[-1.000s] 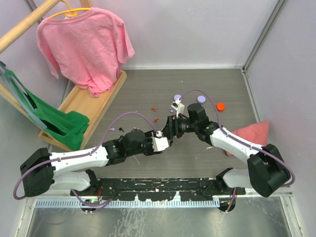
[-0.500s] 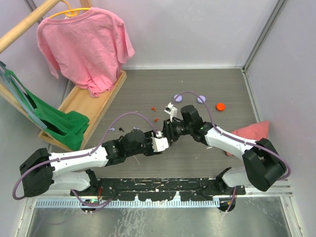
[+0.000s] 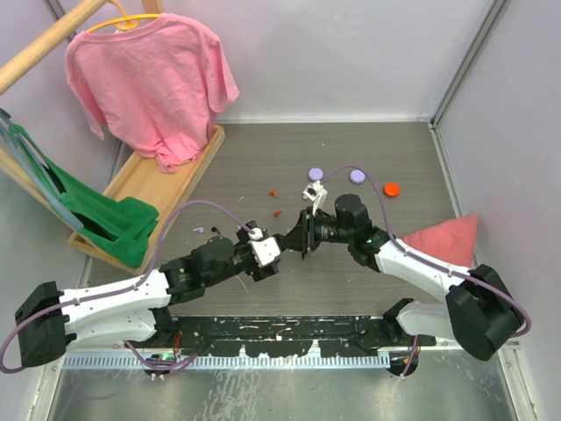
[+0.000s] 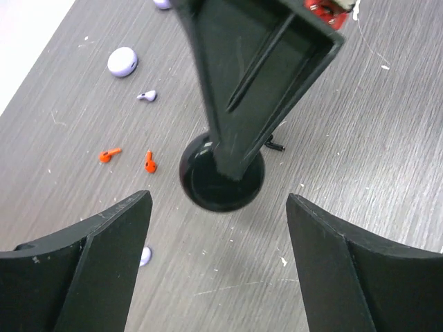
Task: Insert the wireless bluetooth earbuds into the charging case
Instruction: Pick up the charging case at the center of the board.
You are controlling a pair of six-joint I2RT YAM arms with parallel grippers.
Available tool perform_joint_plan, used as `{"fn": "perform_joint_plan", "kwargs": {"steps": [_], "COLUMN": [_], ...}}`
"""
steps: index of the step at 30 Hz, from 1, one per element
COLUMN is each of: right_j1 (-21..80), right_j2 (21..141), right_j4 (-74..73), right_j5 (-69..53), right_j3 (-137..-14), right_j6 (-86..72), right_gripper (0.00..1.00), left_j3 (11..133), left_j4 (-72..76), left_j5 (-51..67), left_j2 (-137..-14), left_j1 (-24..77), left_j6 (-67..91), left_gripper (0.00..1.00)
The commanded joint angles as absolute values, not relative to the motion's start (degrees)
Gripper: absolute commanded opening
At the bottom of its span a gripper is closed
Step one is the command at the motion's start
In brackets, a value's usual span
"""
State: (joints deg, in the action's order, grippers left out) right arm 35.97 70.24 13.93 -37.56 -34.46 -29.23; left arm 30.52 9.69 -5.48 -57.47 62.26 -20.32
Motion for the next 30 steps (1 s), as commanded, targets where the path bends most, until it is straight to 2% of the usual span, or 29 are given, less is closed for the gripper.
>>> {"fn": "perform_joint_plan", "kwargs": {"steps": [1,10,18,30], "right_j1": [36.30,36.30,36.35,36.25], "right_j2": [65.53,61.25,61.71,64.14], "right_j4": [30.91,52.12,70.14,81.33], "right_j5": [-33.65,-29.63,-29.74,-32.73], "right_j3": [-29.06,-18.52,-12.71,-11.62], "right_j6": [-34.80,-40.27,-45.70,-50.26], "right_gripper": [0.11,0.10,0.11,0.11], "left_j3": [27.49,25.22,24.34,25.98], "left_j4": [17.29,18.76,27.68,37.15], "left_j5": [-9.03,-4.94,5.79,16.50], "left_j2": [-52.03,-45.30,-46.25,-51.46], "left_j1": [62.40,58.47,52.62,49.84], "left_j6": [-11.51,6.01,20.24,29.59], "left_gripper": [0.81,0.82,0.74,0.61]}}
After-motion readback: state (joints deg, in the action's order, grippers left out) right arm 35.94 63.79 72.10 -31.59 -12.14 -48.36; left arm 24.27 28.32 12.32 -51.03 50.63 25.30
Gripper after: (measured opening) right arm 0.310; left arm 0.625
